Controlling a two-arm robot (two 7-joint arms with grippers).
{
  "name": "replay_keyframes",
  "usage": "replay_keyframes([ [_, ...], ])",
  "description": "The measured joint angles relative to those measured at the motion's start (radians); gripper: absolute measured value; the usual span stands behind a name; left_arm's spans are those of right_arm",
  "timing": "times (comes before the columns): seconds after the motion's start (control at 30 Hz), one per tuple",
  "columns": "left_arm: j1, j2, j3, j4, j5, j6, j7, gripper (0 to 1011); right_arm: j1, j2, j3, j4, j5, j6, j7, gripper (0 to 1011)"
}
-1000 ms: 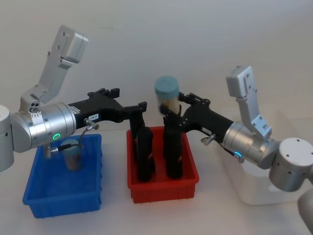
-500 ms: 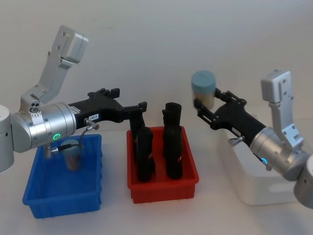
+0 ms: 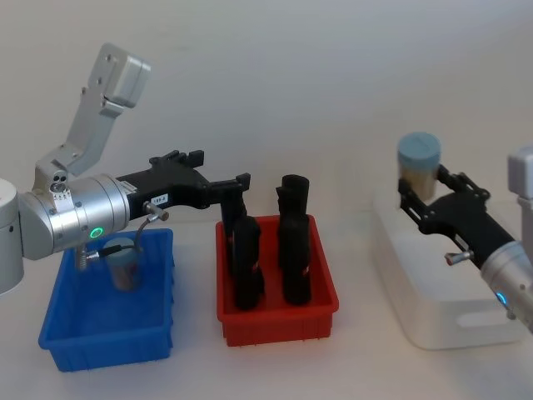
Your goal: Pick the cotton swabs from the blue box and place them into the white box.
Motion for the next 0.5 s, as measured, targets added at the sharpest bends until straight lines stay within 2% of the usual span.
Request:
replay_keyframes([
  [0.23,0.0,0.0,0.0,0.0,0.0,0.0,0.0,1004,-0.078,0.04,0.029,-0.044,0.031,0.034,-0.101,629],
  [0.5,0.0,0.0,0.0,0.0,0.0,0.0,0.0,1004,-0.133,0.064,0.051,-0.049,0.074,0.07,-0.158,629],
])
